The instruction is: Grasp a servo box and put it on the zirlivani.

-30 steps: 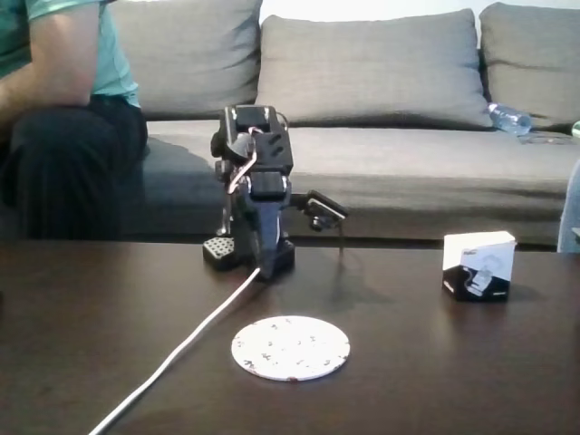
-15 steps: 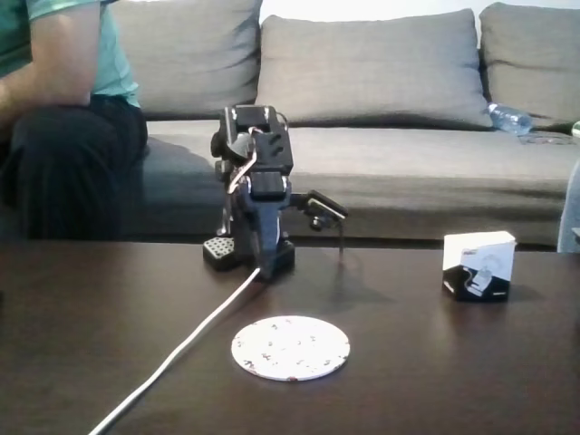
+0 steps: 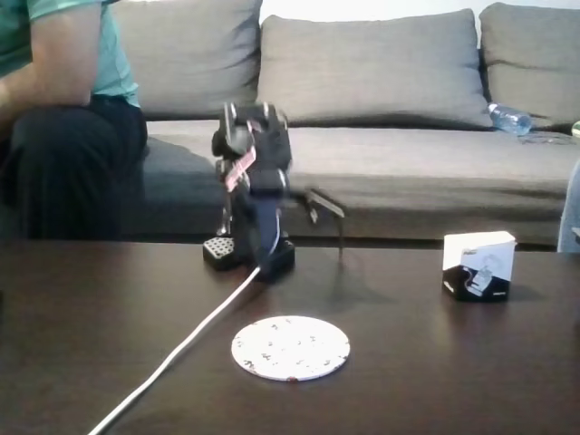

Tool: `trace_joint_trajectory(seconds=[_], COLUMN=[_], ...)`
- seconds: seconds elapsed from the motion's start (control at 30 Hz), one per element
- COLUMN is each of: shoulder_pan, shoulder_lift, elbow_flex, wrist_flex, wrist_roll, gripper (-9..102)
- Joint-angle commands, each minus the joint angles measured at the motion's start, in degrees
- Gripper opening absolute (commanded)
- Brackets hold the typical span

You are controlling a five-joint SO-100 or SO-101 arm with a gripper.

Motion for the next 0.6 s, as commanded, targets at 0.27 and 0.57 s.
trace_joint_trajectory(seconds=[0.27, 0.57], shoulder_pan=[-20.74, -38.58], shoulder_lift=[-36.47, -64.42], elbow_flex=[-71.1, -96.42], wrist_flex=[19.42, 27.33], wrist_roll=[14.85, 24.26], gripper=[13, 13])
